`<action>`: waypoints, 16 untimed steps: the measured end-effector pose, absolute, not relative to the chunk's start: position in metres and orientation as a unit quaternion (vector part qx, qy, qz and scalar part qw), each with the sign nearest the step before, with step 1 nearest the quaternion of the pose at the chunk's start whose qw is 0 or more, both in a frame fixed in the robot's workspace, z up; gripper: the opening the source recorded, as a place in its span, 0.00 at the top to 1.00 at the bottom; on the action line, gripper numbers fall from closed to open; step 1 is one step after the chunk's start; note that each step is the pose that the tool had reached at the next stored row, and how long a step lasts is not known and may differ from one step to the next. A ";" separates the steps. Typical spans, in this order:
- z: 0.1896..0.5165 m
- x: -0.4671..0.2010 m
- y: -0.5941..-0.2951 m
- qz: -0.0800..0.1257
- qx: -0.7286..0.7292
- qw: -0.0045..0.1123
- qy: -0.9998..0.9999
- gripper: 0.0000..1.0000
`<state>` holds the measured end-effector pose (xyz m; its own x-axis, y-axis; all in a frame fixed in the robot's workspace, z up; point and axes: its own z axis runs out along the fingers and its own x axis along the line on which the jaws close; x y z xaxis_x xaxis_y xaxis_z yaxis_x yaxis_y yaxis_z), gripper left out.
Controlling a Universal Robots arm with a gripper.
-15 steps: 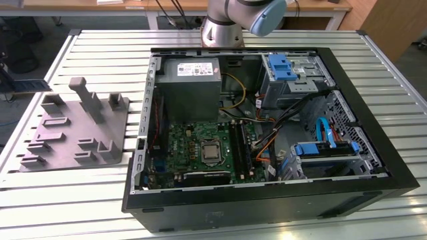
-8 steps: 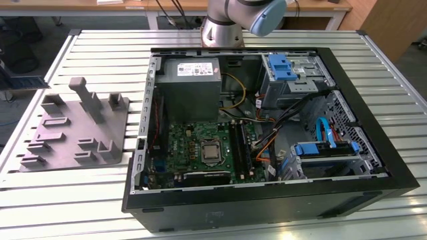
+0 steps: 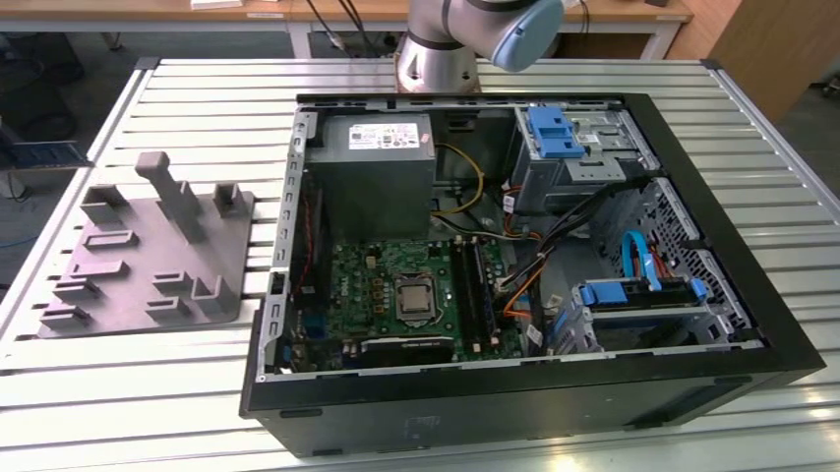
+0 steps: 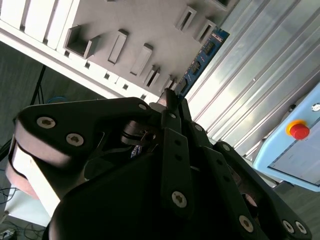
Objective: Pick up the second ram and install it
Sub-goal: 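Pick up the second ram and move it above second insertion slot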
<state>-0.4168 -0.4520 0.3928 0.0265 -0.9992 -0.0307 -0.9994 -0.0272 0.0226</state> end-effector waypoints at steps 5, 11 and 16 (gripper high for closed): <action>0.399 -0.417 -0.452 0.019 -0.716 0.003 0.697 0.86; 0.406 -0.417 -0.452 0.019 -0.716 0.003 0.697 0.86; 0.411 -0.417 -0.452 0.019 -0.716 0.003 0.697 0.86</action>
